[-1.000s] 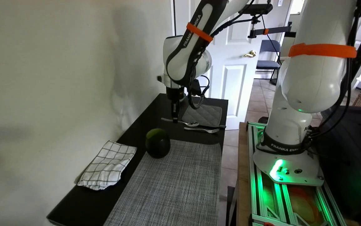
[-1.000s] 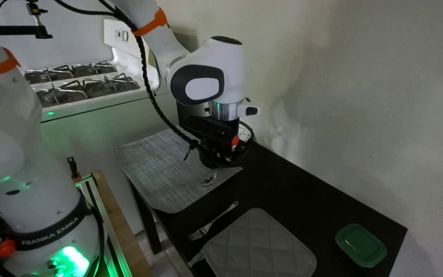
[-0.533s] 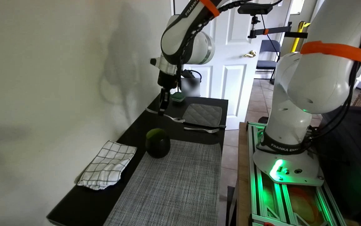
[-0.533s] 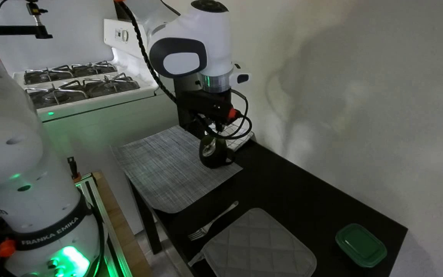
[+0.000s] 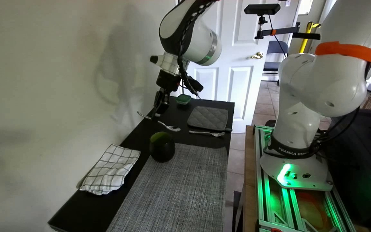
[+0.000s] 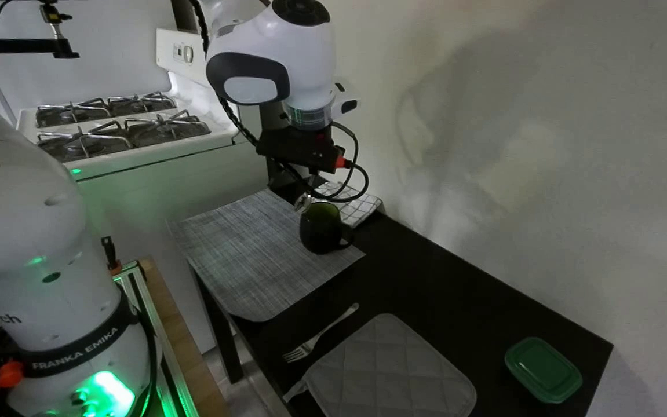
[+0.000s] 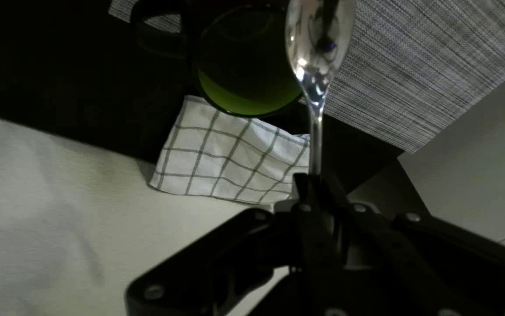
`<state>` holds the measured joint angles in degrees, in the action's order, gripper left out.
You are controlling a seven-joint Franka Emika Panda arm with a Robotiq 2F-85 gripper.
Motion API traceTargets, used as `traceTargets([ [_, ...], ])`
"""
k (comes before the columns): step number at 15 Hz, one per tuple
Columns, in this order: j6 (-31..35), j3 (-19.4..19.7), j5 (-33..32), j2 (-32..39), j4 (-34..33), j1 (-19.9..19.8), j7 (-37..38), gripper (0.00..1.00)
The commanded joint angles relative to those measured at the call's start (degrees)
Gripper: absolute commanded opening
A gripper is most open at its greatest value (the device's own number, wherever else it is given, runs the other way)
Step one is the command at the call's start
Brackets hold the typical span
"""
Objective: Put the spoon inside the mug
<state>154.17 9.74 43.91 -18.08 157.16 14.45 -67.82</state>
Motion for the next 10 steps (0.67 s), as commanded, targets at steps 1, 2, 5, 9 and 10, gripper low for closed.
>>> traceTargets([
  [1, 3.2, 1.5, 10.2, 0.6, 0.2, 4.0, -10.3, 0.02],
  [2, 4.2, 1.6, 12.7, 0.5, 0.2, 4.6, -12.8, 0.02],
  [5, 6.1, 2.6, 20.3, 0.4, 0.2, 6.5, -20.7, 0.02],
  [9, 6.7, 3.8, 29.5, 2.2, -0.9, 8.5, -30.4, 0.02],
  [10, 6.5, 3.9, 31.8, 2.7, -1.3, 8.7, -32.7, 0.02],
])
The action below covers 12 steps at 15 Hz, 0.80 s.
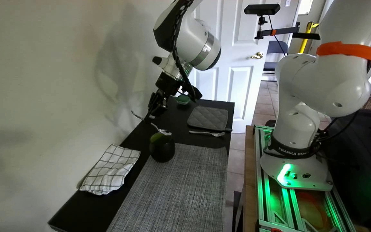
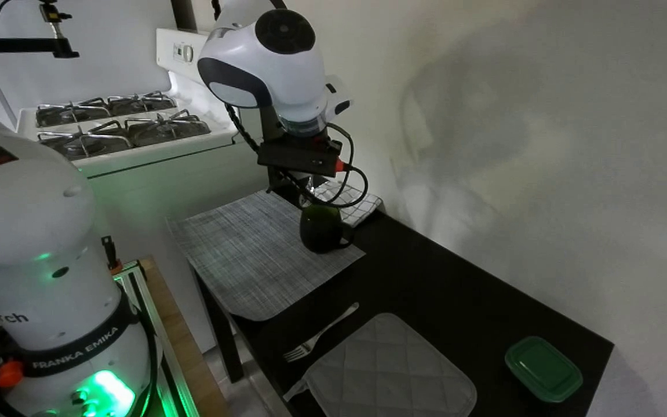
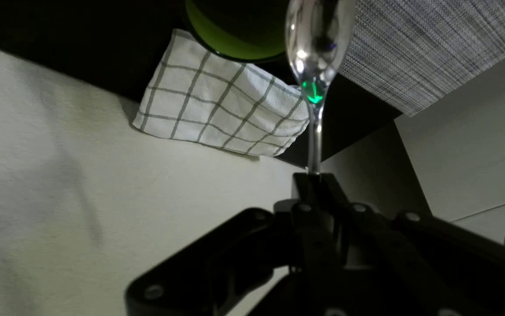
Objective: Put the spoon inside the mug
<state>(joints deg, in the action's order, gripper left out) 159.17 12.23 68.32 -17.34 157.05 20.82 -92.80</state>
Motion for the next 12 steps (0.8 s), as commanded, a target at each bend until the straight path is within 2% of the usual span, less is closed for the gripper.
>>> traceTargets([
  [1, 1.3, 1.5, 9.4, 2.5, -1.6, 2.6, -9.8, 0.02],
  [7, 1.0, 1.3, 20.4, 8.7, -5.8, 2.2, -22.0, 0.02],
  [12, 0.3, 0.2, 26.0, 15.3, -9.9, 2.0, -27.0, 0.02],
])
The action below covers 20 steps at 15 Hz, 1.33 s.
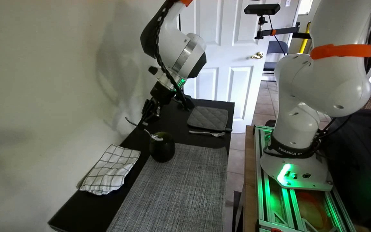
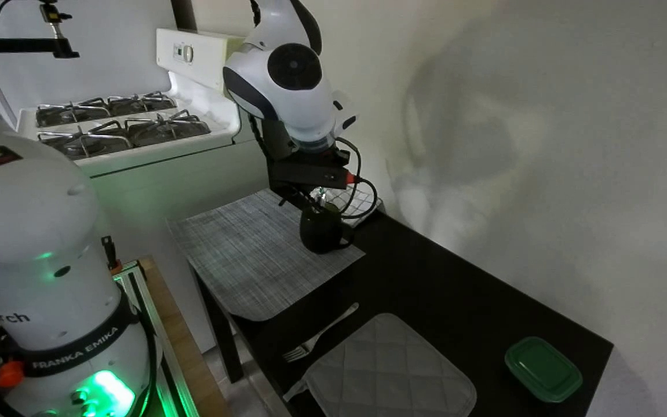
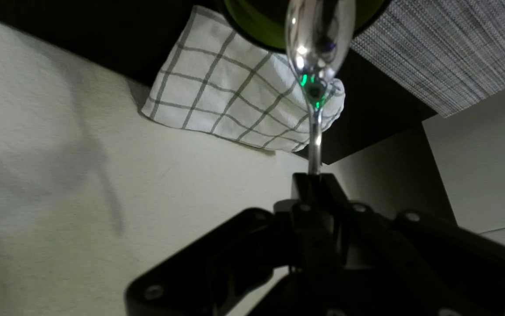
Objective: Put the spoon inside the mug
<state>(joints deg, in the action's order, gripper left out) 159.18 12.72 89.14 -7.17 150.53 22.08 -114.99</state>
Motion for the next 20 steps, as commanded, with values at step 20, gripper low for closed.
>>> traceTargets([
  [20, -0.2, -0.3, 5.2, 9.0, -3.4, -0.9, -6.1, 0.02],
])
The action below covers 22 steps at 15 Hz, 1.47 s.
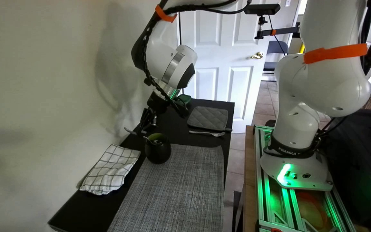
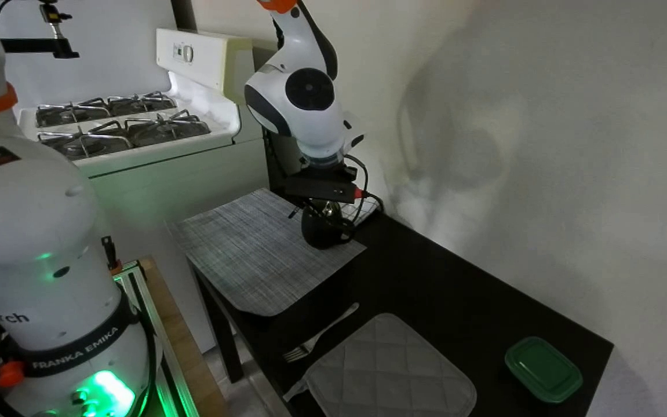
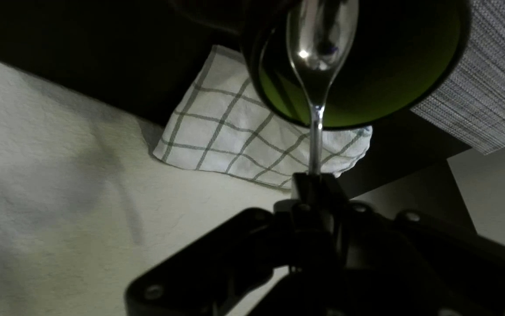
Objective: Put the spoon inside the mug
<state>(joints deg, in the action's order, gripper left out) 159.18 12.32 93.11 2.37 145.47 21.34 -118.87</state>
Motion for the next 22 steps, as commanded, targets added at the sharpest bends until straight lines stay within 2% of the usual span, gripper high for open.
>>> traceTargets([
  [1, -0.1, 0.1, 1.3, -0.5, 1.8, -0.2, -2.3, 0.02],
  [2, -0.1, 0.1, 1.1, -0.5, 2.0, -0.1, -2.2, 0.02],
  [4, 0.0, 0.0, 0.9, -0.6, 2.3, -0.1, -2.0, 0.35],
  [11, 0.5, 0.0, -1.5, -3.1, 4.0, 0.0, -0.5, 0.85],
  [13, 1.0, 0.1, -4.3, -4.9, 5.1, 0.0, 1.4, 0.99],
  [16, 2.0, -0.1, -13.4, -7.4, 7.0, 0.0, 7.6, 1.0],
  [17, 2.0, -6.4, -18.6, -8.0, 7.8, -6.5, 11.4, 1.0],
  [22, 3.2, -10.9, -41.1, -8.5, 11.1, -12.9, 29.5, 1.0],
])
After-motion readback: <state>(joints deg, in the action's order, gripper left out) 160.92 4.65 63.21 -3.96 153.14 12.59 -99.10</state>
